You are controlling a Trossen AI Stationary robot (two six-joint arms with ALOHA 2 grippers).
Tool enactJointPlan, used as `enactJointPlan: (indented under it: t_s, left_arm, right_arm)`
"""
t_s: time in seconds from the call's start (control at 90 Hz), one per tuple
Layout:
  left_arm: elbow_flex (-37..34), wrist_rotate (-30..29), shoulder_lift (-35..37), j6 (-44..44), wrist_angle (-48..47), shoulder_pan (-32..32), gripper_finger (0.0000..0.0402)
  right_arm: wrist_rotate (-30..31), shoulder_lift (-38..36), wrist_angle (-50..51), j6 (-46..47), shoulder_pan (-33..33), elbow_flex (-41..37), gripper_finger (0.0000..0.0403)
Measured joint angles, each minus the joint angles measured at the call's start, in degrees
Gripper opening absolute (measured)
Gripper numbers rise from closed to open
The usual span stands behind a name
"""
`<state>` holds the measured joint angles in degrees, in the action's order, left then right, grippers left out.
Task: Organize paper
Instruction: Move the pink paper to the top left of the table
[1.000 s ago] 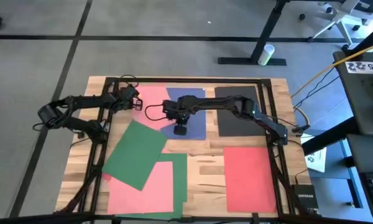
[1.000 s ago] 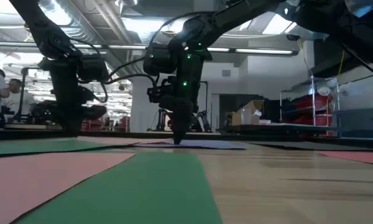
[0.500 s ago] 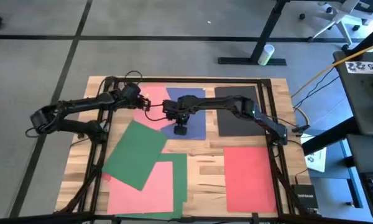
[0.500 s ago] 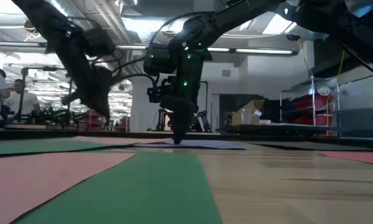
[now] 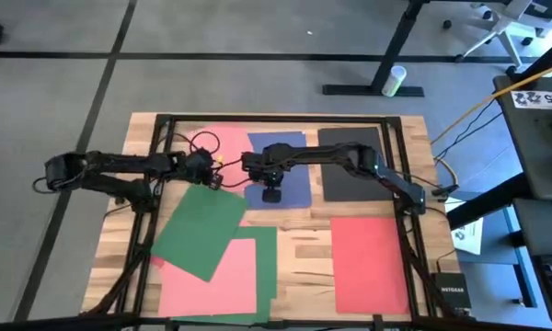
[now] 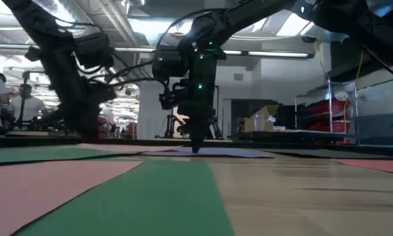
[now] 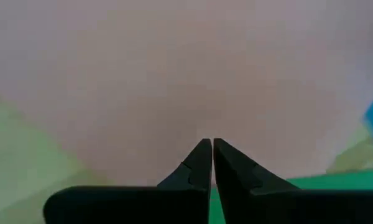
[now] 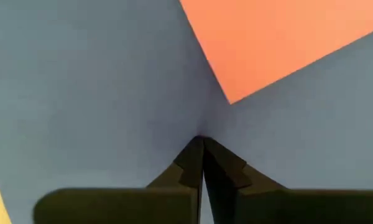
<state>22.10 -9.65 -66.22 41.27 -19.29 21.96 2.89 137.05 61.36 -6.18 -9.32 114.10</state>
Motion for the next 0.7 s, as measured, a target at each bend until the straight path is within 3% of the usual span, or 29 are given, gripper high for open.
enactJointPlan:
  t_s: [0.344,0.7]
  left_arm:
    - [-2.7,-1.2,1.0,2.0,-4.1,-0.7,0.0001]
    - [-3.1,-0.8,5.4,6.3,-9.0,-7.3,0.0001]
  right_arm:
    - [0.6,-0.4,3.4,-0.3,0.4,0.0,0.0000]
    - [0.6,-1.1,0.6,-0.3,-1.2,-3.8,0.0000]
